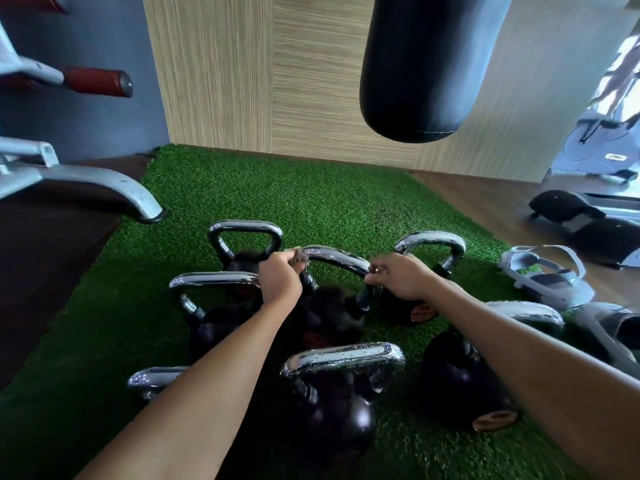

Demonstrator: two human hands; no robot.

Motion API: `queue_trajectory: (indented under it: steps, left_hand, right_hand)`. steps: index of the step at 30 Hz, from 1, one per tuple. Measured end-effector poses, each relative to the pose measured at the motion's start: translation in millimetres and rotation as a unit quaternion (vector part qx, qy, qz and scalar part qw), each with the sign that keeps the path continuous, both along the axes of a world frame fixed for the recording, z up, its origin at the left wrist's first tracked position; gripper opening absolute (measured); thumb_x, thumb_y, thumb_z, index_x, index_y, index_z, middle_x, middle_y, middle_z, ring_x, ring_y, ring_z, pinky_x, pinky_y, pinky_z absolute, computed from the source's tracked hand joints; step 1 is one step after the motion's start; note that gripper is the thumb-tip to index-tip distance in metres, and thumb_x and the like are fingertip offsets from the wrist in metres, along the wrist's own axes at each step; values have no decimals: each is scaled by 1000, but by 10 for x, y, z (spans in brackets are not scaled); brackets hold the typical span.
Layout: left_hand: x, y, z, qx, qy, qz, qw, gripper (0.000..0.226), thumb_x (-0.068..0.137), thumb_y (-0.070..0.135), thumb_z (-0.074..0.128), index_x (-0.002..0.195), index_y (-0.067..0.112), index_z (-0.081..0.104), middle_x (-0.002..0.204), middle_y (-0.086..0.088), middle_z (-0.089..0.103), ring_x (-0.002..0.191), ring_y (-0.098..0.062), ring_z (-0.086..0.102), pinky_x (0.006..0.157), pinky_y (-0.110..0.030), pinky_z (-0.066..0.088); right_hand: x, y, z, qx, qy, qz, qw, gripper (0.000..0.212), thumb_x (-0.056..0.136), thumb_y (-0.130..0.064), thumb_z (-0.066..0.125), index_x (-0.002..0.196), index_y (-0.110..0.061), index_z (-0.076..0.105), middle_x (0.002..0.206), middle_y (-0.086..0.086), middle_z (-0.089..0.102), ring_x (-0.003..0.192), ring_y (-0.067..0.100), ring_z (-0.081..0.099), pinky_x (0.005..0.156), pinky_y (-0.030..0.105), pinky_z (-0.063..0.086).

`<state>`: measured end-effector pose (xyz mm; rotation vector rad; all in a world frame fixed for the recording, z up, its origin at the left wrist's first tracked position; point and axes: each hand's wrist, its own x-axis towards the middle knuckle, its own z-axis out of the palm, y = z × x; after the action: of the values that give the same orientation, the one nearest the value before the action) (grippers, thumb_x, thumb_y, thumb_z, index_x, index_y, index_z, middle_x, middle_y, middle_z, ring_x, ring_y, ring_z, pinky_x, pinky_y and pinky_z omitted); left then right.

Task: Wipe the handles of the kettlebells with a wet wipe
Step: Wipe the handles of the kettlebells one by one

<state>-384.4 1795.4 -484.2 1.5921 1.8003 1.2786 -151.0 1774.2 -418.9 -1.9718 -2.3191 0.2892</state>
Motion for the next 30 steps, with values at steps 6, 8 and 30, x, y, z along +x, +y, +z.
queue_trajectory:
  steps: [6, 8, 30]
  left_hand:
    - [101, 329, 15, -167, -22, -77, 983, 30, 90, 20, 77, 118, 9, 75, 102, 1, 72, 91, -13, 63, 64, -10, 41]
    - [163, 405, -110, -226, -6, -100, 969, 45, 86, 31, 82, 124, 11, 72, 118, 0, 73, 108, -17, 67, 85, -18, 48]
    - [401, 313, 56, -180, -269, -88, 942, 47, 77, 36, 87, 117, 12, 76, 110, -4, 76, 95, -13, 65, 74, -17, 41]
  right_hand:
    - [-117, -128, -68, -34, -54, -13, 998, 45, 89, -57, 65, 96, -13, 73, 85, 4, 71, 78, 20, 67, 76, 34, 57]
    - [-114, -164, -93, -19, -57, -29, 998, 46, 89, -57, 65, 97, -13, 73, 82, 6, 71, 76, 23, 66, 69, 29, 53]
    - [-13, -217, -87, -18, 167, -95, 981, 31, 78, -55, 78, 82, -25, 71, 61, -12, 60, 51, 3, 49, 51, 22, 34]
